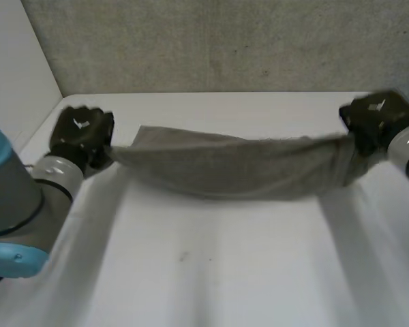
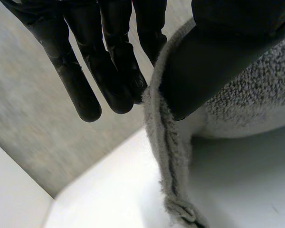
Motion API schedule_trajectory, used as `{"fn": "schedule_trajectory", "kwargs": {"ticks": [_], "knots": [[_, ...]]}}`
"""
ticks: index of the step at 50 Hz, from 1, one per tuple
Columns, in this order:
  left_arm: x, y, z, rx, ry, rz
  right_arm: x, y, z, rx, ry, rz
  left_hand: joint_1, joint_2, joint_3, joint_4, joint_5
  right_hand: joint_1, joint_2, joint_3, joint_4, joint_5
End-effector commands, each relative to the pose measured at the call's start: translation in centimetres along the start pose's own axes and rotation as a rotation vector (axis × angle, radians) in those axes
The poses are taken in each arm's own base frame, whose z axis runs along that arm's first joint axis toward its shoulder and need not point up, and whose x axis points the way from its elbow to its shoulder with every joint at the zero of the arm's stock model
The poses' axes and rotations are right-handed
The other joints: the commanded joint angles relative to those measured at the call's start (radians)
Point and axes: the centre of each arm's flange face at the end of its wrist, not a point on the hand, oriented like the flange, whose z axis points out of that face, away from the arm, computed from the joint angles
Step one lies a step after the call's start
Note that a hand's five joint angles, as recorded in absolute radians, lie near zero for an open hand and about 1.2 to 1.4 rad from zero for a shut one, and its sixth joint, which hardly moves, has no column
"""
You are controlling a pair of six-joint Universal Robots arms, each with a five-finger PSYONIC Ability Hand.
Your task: Fold the towel.
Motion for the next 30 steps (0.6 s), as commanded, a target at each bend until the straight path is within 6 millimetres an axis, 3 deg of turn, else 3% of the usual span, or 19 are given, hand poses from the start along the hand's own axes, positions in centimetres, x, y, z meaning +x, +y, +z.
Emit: {"fn": "schedule_trajectory", "kwargs": {"ticks": [1,7,18,21,26,29,30], "knots": [[-2.3,-6.3,-3.2,0.133,-0.049,0.000,3.3,-6.0,-4.4,0.127,0.061,-0.097,0.203,0.178,0.180,0.179,0.193,0.058,0.059,0.058,0.052,0.050],[-4.0,-8.8,-5.0,0.181,-0.092,0.007,4.9,-7.4,-6.4,0.073,0.050,-0.143,0.203,0.178,0.180,0.179,0.193,0.058,0.059,0.058,0.052,0.050],[-4.0,-7.8,-4.7,0.117,-0.042,0.012,5.1,-7.7,-6.8,0.052,0.033,-0.174,0.203,0.178,0.180,0.179,0.193,0.058,0.059,0.058,0.052,0.050],[-3.6,-6.6,-3.6,0.085,-0.010,0.011,4.7,-7.0,-6.1,0.030,0.012,-0.182,0.203,0.178,0.180,0.179,0.193,0.058,0.059,0.058,0.052,0.050],[-2.9,-4.5,-0.1,0.026,0.031,0.020,3.4,-4.5,-2.3,-0.042,-0.060,-0.218,0.203,0.178,0.180,0.179,0.193,0.058,0.059,0.058,0.052,0.050],[-2.8,-4.3,1.3,0.028,0.034,0.028,3.4,-4.5,-1.2,-0.032,-0.054,-0.223,0.203,0.178,0.180,0.179,0.193,0.058,0.059,0.058,0.052,0.050],[-2.7,-4.4,2.5,0.041,0.036,0.035,3.6,-4.6,0.1,-0.010,-0.033,-0.225,0.203,0.178,0.180,0.179,0.193,0.058,0.059,0.058,0.052,0.050]]}}
